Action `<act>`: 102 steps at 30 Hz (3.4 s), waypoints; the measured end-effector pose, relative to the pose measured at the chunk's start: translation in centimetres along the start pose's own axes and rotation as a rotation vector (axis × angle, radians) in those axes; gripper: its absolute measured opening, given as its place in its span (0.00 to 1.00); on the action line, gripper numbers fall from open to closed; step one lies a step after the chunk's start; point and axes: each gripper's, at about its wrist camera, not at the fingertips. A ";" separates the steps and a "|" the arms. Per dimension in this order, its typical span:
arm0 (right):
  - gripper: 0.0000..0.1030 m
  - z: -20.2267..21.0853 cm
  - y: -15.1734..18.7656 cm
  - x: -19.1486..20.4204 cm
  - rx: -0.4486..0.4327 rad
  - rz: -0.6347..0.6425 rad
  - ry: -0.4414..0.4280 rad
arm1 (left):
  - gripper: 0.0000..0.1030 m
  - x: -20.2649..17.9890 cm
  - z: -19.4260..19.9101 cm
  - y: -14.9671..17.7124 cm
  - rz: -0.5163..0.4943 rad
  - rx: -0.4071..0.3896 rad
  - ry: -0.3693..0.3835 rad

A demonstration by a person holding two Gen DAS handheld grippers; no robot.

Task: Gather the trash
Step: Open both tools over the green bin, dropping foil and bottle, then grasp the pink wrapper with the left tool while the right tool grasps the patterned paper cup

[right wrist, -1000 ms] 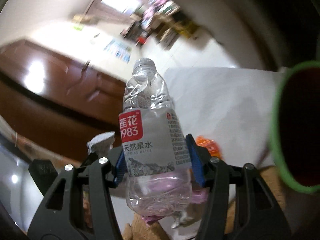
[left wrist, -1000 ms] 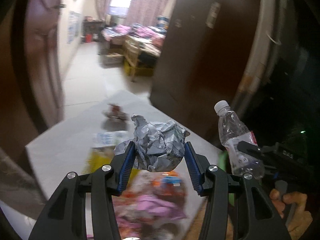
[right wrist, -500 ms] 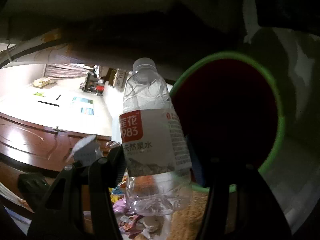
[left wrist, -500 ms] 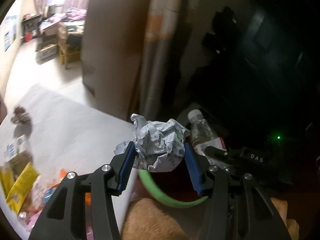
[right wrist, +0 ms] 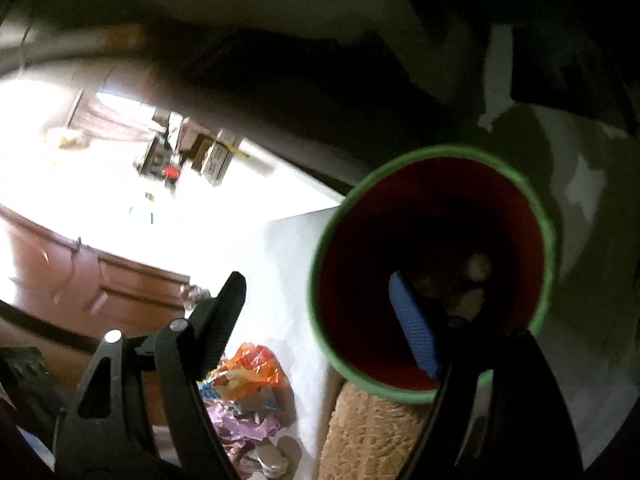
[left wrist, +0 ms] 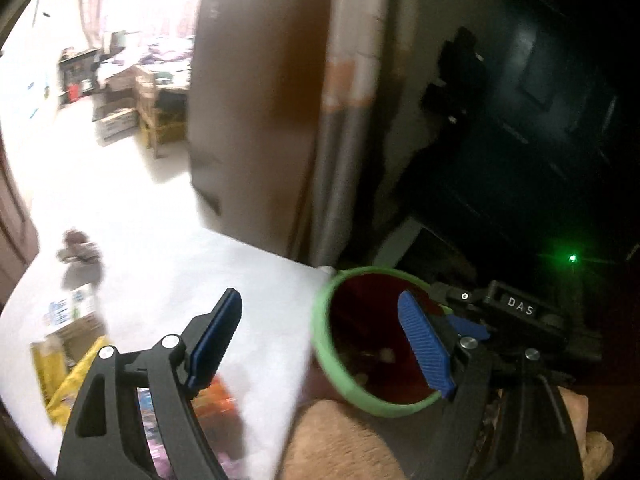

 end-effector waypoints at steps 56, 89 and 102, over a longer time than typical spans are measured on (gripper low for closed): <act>0.84 -13.1 15.0 19.5 0.455 0.677 0.001 | 0.46 20.1 2.7 18.3 0.225 0.456 -0.206; 0.90 -15.5 29.1 14.5 0.891 0.918 0.135 | 0.17 23.2 8.5 12.6 0.350 0.119 -0.280; 0.81 -14.6 30.1 15.7 0.812 0.980 0.047 | 0.17 23.4 7.5 13.4 0.361 0.147 -0.273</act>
Point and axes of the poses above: each gripper's, at about its wrist camera, not at the fingertips, and z roughly against the way its jaws point, x to its left, y to its underside, and after that the axes turned 7 degrees about -y, right-handed
